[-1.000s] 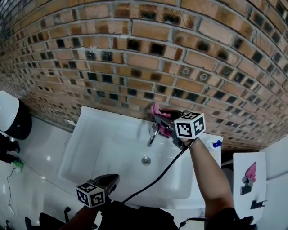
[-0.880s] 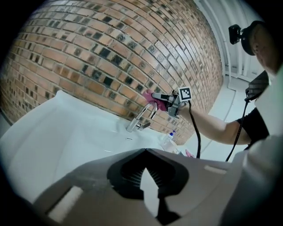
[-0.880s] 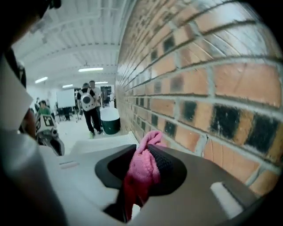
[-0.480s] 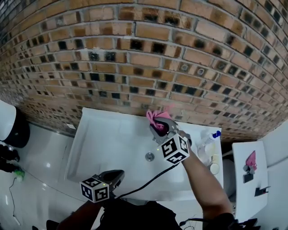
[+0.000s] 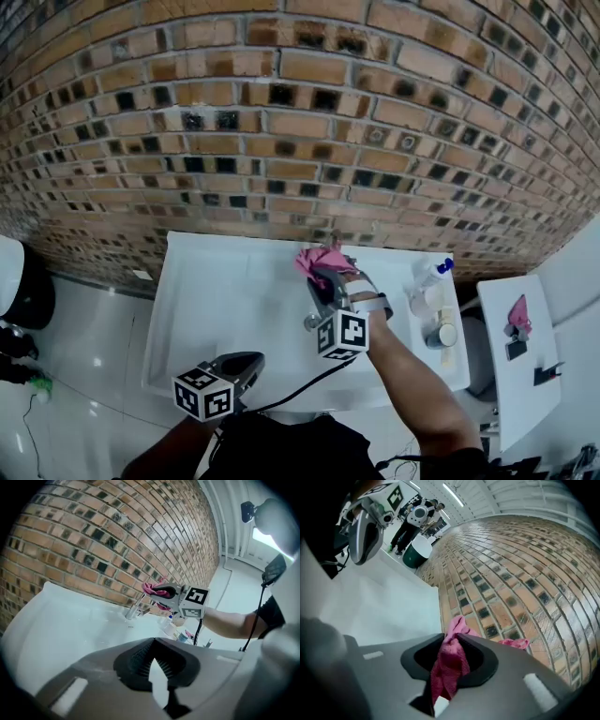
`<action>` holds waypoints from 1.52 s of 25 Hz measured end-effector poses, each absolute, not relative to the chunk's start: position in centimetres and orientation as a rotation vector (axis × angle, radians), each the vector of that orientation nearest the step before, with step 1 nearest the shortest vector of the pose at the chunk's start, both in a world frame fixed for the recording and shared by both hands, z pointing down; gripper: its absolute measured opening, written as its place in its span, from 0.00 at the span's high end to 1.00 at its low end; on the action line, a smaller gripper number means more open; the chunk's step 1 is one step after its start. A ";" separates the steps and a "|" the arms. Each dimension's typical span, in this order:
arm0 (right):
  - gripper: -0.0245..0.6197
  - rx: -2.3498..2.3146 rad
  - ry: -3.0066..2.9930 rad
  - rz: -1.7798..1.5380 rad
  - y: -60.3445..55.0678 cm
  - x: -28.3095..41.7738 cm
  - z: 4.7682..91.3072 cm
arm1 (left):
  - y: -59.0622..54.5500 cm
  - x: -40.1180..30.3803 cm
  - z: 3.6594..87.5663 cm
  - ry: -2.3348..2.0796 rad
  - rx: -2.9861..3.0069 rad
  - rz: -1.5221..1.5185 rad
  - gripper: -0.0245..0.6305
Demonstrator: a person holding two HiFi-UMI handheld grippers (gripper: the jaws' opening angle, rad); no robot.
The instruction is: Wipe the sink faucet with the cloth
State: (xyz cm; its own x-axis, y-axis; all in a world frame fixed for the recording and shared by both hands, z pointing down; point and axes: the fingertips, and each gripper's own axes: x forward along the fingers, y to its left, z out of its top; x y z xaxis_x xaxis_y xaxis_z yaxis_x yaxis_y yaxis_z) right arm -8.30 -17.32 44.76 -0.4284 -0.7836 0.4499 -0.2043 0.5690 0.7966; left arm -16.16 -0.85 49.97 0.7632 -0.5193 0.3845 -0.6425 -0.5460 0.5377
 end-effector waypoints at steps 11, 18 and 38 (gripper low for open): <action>0.82 0.868 -2.074 -0.360 -13.7 -7.8 50.0 | 0.1 -18.4 50.6 -0.766 2.306 0.303 0.96; 0.82 1.111 -2.522 0.632 -9.5 -4.9 48.7 | 0.6 -17.7 48.9 -0.759 2.348 0.275 0.96; 0.82 1.157 -2.617 1.002 9.5 5.4 47.0 | 5.8 -9.5 47.7 -0.870 2.317 0.283 0.96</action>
